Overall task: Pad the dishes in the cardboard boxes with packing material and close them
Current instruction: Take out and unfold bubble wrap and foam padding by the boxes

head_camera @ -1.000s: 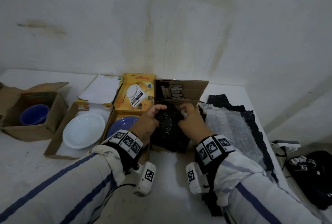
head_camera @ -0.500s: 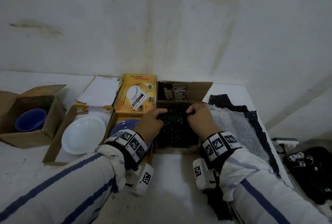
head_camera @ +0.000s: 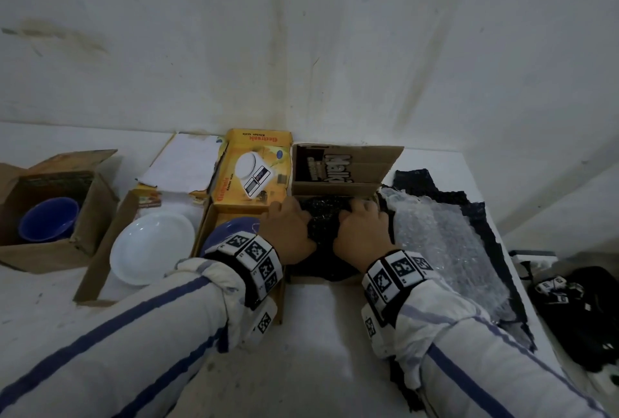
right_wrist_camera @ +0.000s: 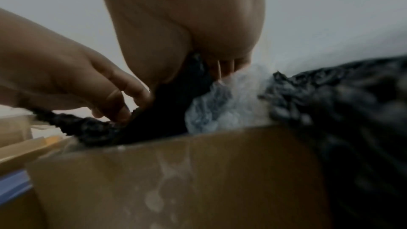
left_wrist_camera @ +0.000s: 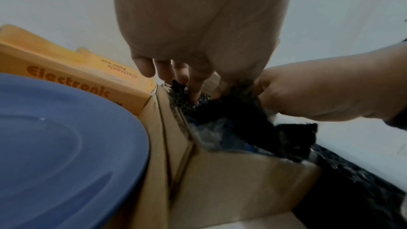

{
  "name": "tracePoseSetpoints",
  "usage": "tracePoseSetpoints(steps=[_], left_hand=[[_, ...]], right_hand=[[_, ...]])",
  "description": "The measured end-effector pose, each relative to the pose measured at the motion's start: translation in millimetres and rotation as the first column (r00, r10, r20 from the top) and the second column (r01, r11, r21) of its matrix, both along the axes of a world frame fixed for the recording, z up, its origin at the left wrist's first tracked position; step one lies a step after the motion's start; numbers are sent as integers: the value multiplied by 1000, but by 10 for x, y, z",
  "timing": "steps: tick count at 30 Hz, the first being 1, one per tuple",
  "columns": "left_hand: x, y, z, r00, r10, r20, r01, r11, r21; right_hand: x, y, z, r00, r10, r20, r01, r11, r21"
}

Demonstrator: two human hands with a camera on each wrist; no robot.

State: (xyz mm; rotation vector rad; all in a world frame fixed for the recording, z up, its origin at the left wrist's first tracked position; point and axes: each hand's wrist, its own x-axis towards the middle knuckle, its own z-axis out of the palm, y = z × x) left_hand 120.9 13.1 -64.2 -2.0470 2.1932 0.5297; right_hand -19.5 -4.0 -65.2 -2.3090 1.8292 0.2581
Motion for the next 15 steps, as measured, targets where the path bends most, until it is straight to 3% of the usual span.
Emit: tracePoseSetpoints(steps=[3, 6, 10, 15], left_hand=[[25, -28, 53, 998, -52, 19, 50, 993, 107], [17, -37, 47, 990, -84, 118, 63, 984, 168], [-35, -41, -24, 985, -79, 156, 55, 986, 155], [-39, -55, -130, 982, -104, 155, 64, 968, 241]], right_hand=[[71, 37, 66, 988, 137, -73, -130, 987, 92], [82, 9, -51, 976, 161, -148, -116, 955, 272], [32, -17, -180, 962, 153, -226, -85, 955, 285], [26, -15, -249, 932, 190, -308, -86, 943, 320]])
